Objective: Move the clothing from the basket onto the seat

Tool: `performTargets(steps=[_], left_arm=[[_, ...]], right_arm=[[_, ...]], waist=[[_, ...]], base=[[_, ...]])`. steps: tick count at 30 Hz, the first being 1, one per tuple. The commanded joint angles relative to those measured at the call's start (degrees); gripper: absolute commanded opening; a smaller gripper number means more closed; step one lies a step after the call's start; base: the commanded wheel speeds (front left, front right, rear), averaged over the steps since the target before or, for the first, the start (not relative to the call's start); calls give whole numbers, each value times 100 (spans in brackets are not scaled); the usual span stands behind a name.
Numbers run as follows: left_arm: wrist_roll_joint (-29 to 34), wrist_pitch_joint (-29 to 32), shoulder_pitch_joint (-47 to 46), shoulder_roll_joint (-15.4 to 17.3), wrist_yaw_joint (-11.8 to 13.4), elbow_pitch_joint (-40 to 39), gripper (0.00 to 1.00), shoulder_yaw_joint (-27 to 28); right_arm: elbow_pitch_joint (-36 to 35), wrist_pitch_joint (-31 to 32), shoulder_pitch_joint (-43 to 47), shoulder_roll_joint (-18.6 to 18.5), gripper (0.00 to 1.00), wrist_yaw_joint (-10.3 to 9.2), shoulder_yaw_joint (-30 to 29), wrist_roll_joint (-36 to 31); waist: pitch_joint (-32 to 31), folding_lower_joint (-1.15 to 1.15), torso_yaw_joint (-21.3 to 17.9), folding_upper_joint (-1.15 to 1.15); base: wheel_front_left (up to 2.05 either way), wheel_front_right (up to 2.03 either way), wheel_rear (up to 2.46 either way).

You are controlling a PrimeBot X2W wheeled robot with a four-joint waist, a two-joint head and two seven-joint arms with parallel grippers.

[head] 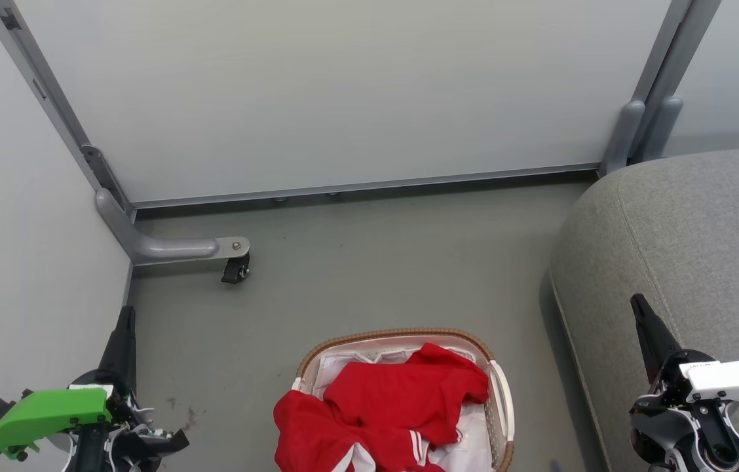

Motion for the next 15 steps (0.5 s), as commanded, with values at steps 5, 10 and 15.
performTargets(steps=[5, 10, 15], left_arm=[[-19, 12, -67, 23, -26, -7, 0, 11], [-19, 12, -67, 23, -26, -7, 0, 12], [-20, 12, -67, 23, -26, -7, 0, 12]], right_arm=[[-19, 13, -49, -34, 0, 0, -11, 21], [-19, 13, -49, -35, 0, 0, -11, 21], [-19, 13, -49, -35, 0, 0, -11, 21]], waist=[[0, 0, 0, 0], [0, 0, 0, 0], [0, 0, 0, 0]], base=[[0, 0, 0], [0, 0, 0], [0, 0, 0]])
